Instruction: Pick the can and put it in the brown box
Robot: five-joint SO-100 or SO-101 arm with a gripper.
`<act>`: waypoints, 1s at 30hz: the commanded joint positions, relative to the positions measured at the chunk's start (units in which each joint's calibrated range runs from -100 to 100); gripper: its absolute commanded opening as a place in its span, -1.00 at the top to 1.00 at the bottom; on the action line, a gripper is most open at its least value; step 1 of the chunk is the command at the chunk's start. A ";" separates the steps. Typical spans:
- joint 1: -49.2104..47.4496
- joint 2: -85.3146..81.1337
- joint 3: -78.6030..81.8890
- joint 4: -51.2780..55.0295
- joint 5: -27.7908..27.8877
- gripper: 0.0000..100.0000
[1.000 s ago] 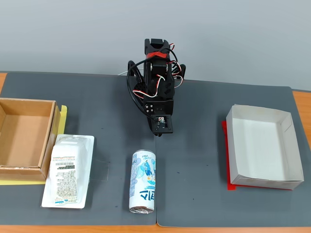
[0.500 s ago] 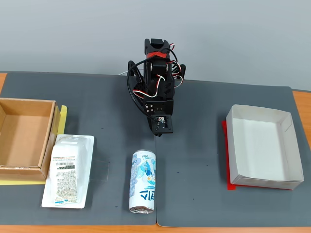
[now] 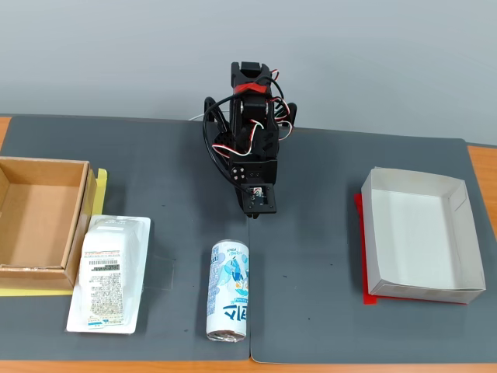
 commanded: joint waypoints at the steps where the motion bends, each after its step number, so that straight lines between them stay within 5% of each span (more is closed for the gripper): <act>1: 0.14 -0.34 -2.89 0.02 -0.13 0.97; 30: -0.19 -0.08 -3.07 0.11 -0.18 0.97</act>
